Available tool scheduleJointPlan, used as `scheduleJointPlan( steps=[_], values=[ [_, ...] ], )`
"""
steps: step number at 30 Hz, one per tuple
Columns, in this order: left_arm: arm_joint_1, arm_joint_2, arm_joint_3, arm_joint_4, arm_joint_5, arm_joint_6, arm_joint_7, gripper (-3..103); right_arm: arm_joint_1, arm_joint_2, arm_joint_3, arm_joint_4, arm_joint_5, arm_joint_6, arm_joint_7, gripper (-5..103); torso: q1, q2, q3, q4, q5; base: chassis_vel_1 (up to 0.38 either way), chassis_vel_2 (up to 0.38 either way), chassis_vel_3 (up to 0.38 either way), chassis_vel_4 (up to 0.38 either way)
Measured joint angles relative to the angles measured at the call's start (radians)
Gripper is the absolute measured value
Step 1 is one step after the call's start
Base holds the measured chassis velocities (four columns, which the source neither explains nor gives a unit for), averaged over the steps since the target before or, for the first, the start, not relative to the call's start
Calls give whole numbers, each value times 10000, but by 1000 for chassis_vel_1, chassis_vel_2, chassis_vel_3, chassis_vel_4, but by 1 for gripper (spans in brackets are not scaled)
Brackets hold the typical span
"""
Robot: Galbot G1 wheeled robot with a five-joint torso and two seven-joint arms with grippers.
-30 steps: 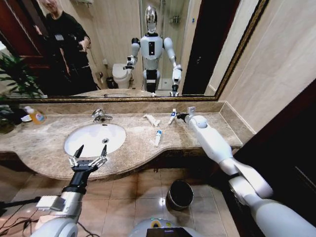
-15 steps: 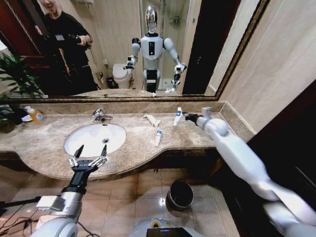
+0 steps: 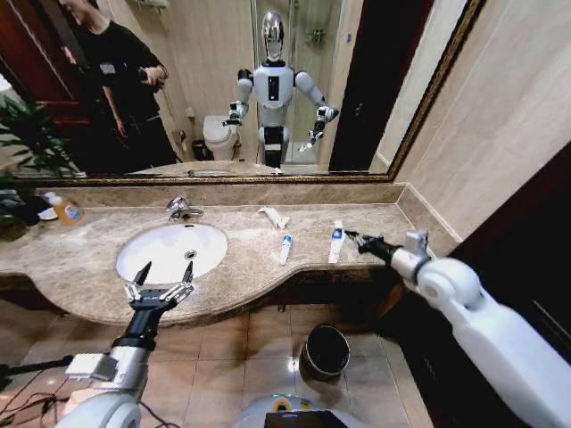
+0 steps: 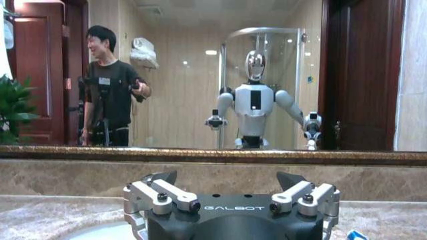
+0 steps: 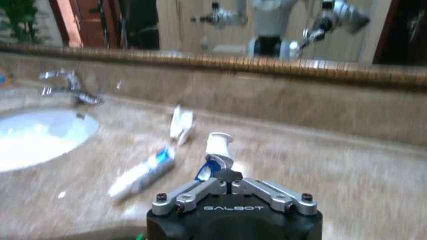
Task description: Pick up the trash from the sink and place it in the trash bin.
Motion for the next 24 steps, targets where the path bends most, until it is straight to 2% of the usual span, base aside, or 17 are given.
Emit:
scheduleJointPlan(
  steps=[1,3,6,7,10,13,16,21,24],
  values=[
    [0,0,0,0,0,0,0,100,0,0,0,0,0,0,0,0,0,0,0,0,0,0,0,0,0],
    [0,0,1,0,0,0,1,100,-610,268,245,145,-411,12,-497,0,0,0,0,-1,-1,0,0,0,0],
    [0,0,1,0,0,0,1,100,-1540,868,642,353,-1117,157,-1592,0,0,0,0,0,-4,0,0,0,0],
    [0,0,1,0,0,0,1,100,-1540,868,642,353,-1117,157,-1592,0,0,0,0,0,-4,0,0,0,0],
    [0,0,1,0,0,0,0,100,-2397,1643,998,343,-1963,696,-2656,0,0,0,0,0,-1,0,0,0,0],
    [0,0,1,0,0,0,1,100,-2796,1950,1153,325,-2143,1003,-2924,0,0,0,0,0,-2,0,0,0,0],
    [0,0,1,0,0,0,0,100,-3633,2409,1652,-37,-2622,1764,-3741,0,0,0,0,0,-3,0,0,0,0],
    [0,0,1,0,0,0,1,100,-4266,2621,1977,-514,-2846,2395,-4134,0,0,0,0,-1,-3,0,0,0,0],
    [1,0,0,0,0,0,0,100,-4344,2771,1781,-1280,-3505,3064,-4219,0,0,0,1,-2,-4,0,0,0,0]
  ],
)
